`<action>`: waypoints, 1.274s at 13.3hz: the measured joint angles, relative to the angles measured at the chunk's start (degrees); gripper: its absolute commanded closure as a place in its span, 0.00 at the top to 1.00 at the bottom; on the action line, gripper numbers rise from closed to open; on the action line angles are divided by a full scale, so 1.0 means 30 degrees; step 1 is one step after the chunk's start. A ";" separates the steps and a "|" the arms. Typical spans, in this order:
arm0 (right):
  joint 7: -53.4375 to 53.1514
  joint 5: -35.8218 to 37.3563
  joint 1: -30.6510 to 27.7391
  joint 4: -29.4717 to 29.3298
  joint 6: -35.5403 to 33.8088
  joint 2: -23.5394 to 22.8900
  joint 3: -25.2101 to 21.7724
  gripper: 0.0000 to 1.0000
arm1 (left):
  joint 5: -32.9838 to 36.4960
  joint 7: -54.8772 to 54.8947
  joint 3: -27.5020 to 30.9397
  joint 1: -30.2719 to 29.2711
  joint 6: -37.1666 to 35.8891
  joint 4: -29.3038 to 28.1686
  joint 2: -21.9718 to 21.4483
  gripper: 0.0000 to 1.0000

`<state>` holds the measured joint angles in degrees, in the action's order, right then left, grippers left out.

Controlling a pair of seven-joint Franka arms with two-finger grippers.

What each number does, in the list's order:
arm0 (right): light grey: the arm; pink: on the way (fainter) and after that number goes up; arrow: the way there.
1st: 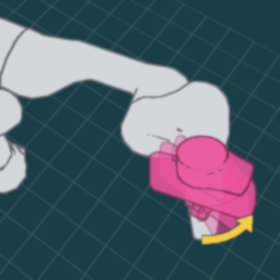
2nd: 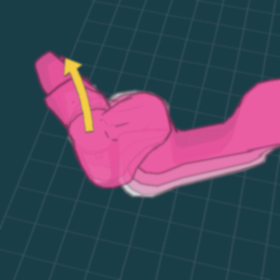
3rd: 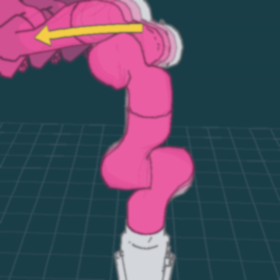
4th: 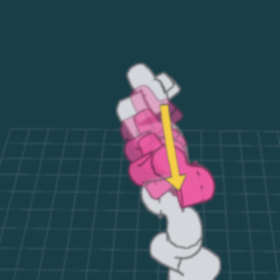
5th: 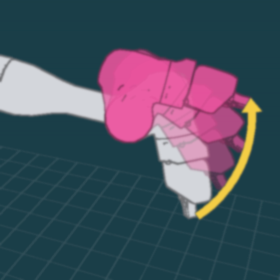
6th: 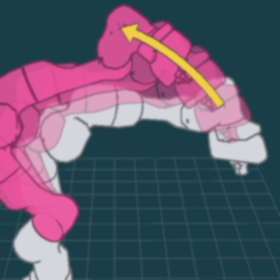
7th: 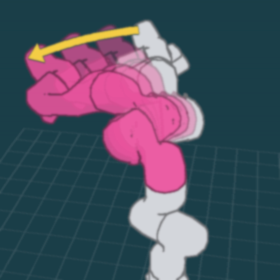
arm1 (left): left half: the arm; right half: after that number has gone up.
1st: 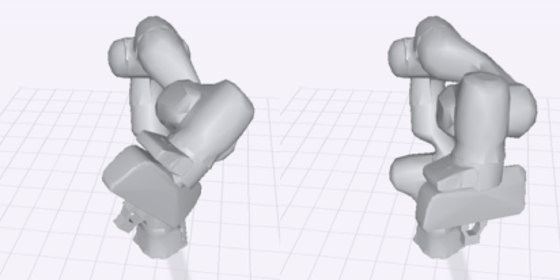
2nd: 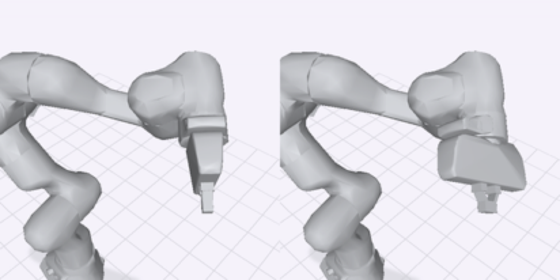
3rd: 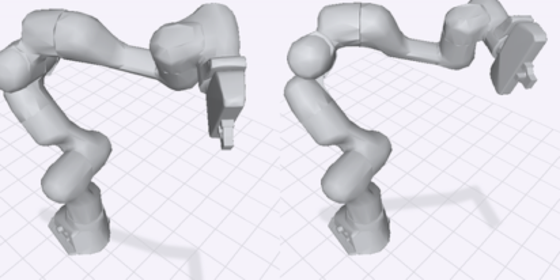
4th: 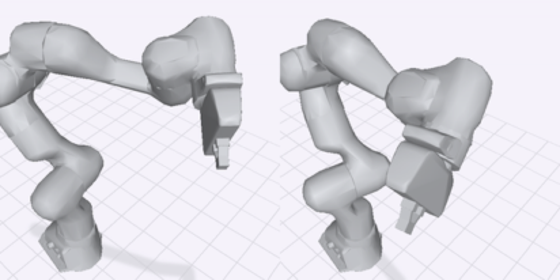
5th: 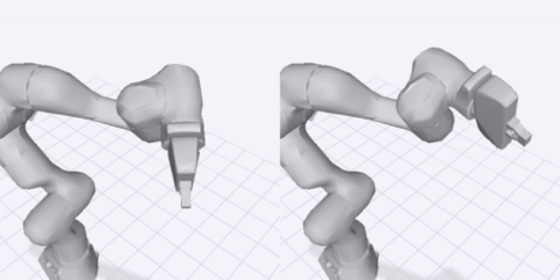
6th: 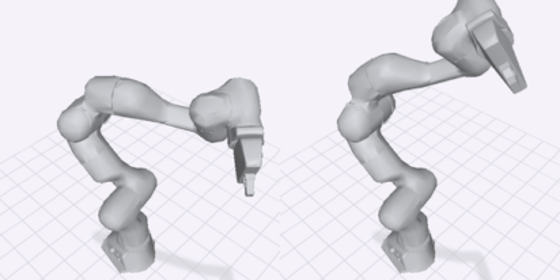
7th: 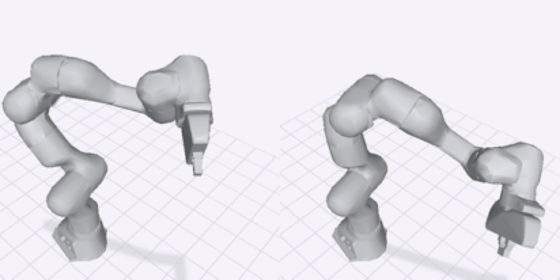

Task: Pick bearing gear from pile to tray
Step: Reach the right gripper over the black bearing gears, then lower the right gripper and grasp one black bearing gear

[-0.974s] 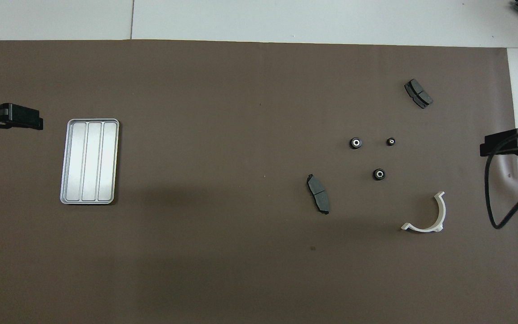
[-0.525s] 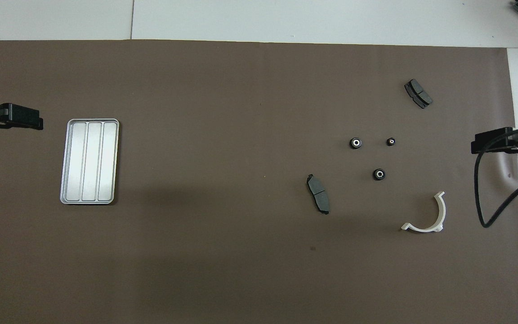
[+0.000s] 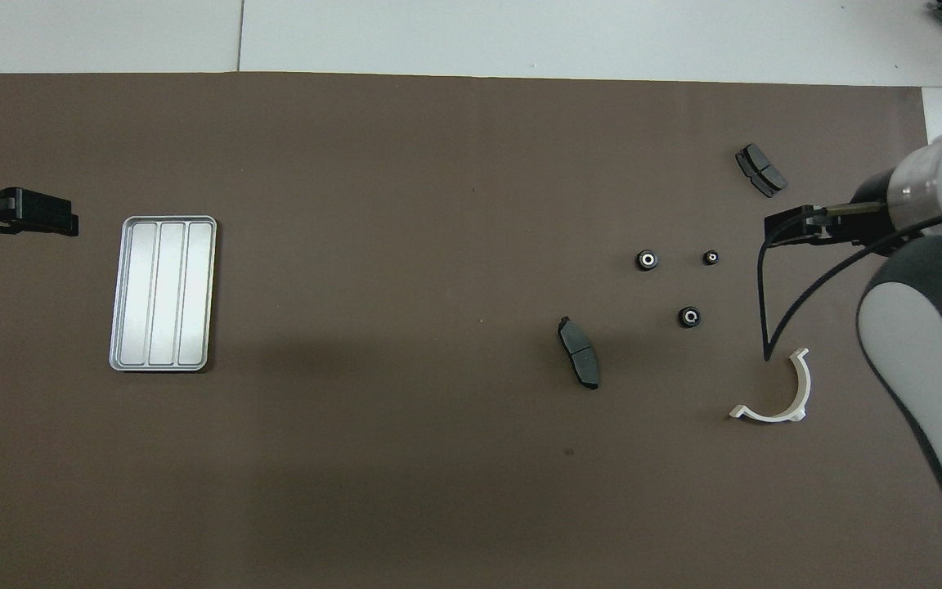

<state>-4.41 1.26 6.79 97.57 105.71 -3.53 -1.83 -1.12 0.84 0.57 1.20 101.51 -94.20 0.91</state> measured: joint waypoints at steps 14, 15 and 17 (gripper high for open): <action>-0.1230 0.0001 0.1872 0.4118 0.9816 -0.5036 0.0032 1.00 | 0.0000 0.0000 0.0000 0.0000 0.0000 0.0000 0.0000 1.00; -0.1230 0.0001 0.1872 0.4139 1.0212 -0.5345 0.0031 1.00 | 0.0000 0.0000 0.0000 0.0000 0.0000 0.0000 0.0000 1.00; -0.1230 0.0001 0.1872 0.4141 1.0588 -0.5819 0.0031 1.00 | 0.0000 0.0000 0.0000 0.0000 0.0000 0.0000 0.0000 1.00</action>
<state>-8.10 1.27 12.41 109.99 137.48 -20.98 -1.73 -1.12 0.84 0.57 1.20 101.51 -94.20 0.91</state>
